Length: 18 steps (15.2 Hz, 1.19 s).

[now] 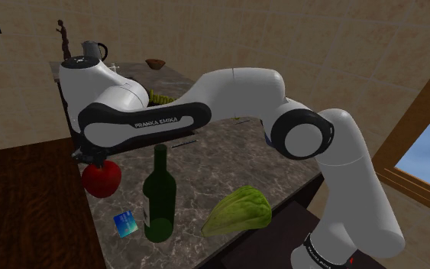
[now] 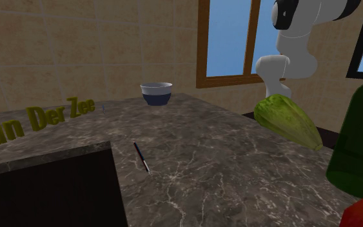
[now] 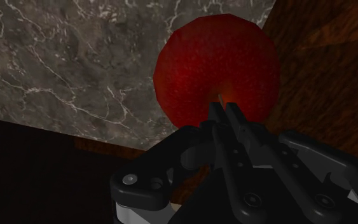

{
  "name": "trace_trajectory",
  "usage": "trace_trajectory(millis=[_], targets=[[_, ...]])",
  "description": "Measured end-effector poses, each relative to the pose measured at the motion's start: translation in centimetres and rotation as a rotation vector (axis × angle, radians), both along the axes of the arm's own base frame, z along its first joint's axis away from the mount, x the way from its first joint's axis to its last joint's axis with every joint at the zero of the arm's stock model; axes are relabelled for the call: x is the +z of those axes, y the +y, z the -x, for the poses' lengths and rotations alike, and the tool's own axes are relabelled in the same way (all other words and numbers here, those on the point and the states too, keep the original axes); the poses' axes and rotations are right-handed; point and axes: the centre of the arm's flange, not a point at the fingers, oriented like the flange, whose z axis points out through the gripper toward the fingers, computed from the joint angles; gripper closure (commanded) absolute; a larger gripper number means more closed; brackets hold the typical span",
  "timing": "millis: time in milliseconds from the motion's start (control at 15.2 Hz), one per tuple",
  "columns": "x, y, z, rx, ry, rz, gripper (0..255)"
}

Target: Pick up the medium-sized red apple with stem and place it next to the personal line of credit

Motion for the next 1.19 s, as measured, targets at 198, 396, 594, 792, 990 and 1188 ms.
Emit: trace_trajectory(millis=[198,396,594,792,990,1188], targets=[[0.0,0.0,0.0,0.000,0.000,0.000,0],[0.0,0.0,0.0,0.000,0.000,0.000,0],[1.7,0.1,0.2,0.000,-0.001,-0.001,0],[4.3,0.2,1.1,0.000,-0.001,-0.001,0],[4.8,0.2,1.1,0.000,-0.001,-0.001,0],[4.9,0.2,1.1,0.000,0.000,0.000,0]])
